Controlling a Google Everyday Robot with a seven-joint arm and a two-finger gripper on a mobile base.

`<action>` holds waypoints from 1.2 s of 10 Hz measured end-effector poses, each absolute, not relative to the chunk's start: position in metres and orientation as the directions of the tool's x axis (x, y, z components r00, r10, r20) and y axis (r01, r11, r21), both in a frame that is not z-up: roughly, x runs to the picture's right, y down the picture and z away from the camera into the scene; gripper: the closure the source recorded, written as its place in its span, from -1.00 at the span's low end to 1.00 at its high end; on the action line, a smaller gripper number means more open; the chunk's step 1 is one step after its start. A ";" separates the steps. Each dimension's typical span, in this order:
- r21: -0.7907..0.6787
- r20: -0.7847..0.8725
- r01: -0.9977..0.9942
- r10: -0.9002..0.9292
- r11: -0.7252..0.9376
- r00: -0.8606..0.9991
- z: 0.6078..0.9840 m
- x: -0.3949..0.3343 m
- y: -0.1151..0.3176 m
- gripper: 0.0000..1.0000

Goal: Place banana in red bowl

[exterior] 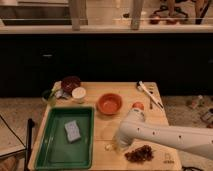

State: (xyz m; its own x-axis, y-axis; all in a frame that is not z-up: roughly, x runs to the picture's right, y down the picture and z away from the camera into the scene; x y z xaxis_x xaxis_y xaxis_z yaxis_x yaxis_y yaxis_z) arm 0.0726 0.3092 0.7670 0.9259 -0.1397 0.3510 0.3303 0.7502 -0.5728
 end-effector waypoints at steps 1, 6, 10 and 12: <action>-0.575 0.351 0.332 -0.141 0.748 0.926 0.768 0.072 0.310 0.59; -0.581 0.354 0.337 -0.142 0.741 0.924 0.769 0.074 0.308 1.00; -0.562 0.358 0.343 -0.153 0.753 0.921 0.764 0.078 0.290 1.00; -0.551 0.351 0.340 -0.158 0.762 0.923 0.761 0.082 0.278 1.00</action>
